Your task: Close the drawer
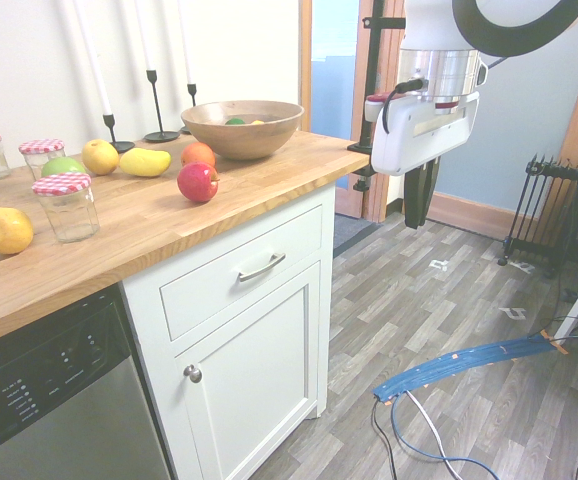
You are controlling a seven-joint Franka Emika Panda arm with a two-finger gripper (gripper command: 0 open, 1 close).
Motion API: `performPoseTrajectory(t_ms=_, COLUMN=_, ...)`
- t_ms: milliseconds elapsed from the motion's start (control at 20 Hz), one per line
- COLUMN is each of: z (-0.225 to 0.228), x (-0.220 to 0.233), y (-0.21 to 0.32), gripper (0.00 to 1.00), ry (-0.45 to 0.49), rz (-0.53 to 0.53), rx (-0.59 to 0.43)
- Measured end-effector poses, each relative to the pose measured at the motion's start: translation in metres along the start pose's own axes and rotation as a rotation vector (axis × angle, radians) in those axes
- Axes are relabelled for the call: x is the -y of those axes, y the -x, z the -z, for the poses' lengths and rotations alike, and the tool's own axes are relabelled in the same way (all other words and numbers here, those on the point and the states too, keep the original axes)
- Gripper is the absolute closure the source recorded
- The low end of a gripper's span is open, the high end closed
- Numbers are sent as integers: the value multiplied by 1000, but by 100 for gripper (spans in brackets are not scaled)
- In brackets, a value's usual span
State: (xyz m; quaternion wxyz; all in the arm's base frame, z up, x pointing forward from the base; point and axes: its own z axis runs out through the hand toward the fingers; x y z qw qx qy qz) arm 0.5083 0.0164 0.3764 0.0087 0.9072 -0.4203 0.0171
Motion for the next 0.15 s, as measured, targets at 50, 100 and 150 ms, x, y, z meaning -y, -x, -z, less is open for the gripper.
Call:
performPoseTrajectory(t_ms=50, z=0, x=0, y=0, gripper=0, ry=0, rz=0, rx=0)
performPoseTrajectory(t_ms=100, z=0, x=0, y=0, gripper=0, ry=0, rz=0, rx=0)
performPoseTrajectory(t_ms=150, z=-1, x=0, y=0, gripper=0, ry=-1, rz=0, rx=0)
